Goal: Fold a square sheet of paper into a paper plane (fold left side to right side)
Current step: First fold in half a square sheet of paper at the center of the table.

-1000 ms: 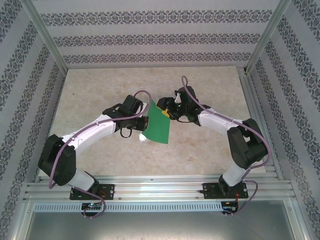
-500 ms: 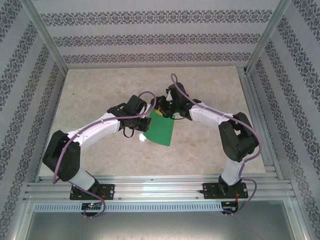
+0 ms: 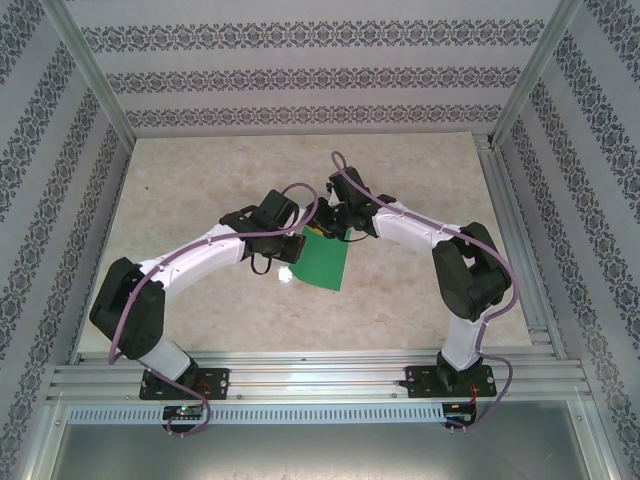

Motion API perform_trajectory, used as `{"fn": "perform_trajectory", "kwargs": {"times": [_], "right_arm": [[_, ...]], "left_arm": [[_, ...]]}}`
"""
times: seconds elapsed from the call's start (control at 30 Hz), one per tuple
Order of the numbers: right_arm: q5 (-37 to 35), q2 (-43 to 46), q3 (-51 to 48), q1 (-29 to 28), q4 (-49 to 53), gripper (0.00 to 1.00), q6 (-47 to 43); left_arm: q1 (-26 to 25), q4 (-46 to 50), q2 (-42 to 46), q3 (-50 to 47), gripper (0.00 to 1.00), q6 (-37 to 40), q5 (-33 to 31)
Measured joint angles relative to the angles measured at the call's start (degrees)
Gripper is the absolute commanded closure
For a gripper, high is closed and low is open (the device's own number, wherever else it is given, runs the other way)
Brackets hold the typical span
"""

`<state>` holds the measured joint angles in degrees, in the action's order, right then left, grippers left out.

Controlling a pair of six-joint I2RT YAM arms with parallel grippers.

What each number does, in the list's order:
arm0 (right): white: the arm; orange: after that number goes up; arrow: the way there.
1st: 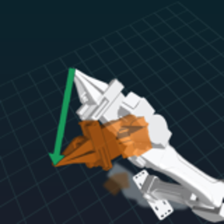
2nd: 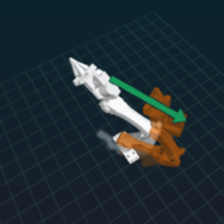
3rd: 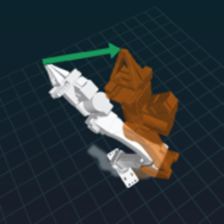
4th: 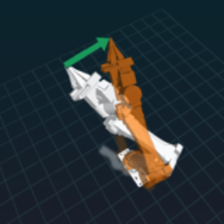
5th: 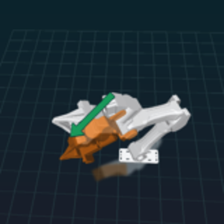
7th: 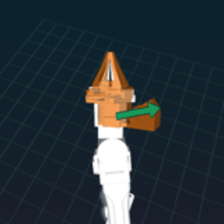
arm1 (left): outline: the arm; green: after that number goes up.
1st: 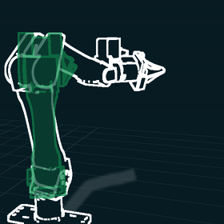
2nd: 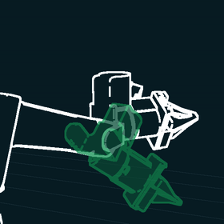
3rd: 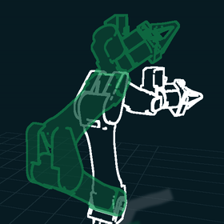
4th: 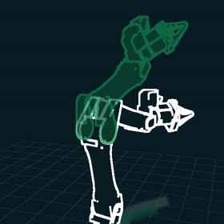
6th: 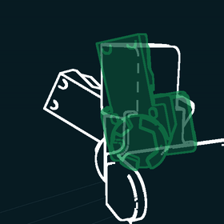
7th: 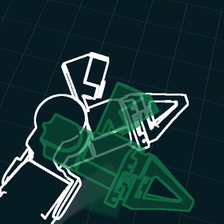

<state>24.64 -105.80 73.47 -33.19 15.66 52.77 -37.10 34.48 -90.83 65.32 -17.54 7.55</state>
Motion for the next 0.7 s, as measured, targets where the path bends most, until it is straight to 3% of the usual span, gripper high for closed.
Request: {"fn": "perform_trajectory", "kwargs": {"times": [0.43,0.53,0.6,0.7], "right_arm": [[-0.59,0.00,0.85,-0.09,1.79,0.88,-1.84],[-0.57,0.00,0.85,-0.07,2.01,0.91,-2.19],[-0.55,0.00,0.85,-0.04,2.36,0.93,-2.97],[0.02,0.00,0.85,0.35,2.89,0.95,-4.81]], "left_arm": [[-0.22,0.81,-0.68,0.70,0.99,0.63,-0.33],[-0.22,0.79,-0.70,0.70,0.89,0.72,0.79],[-0.22,0.79,-0.68,0.70,0.71,0.85,1.95],[-0.15,0.68,0.46,0.42,0.54,1.03,4.11]]}}
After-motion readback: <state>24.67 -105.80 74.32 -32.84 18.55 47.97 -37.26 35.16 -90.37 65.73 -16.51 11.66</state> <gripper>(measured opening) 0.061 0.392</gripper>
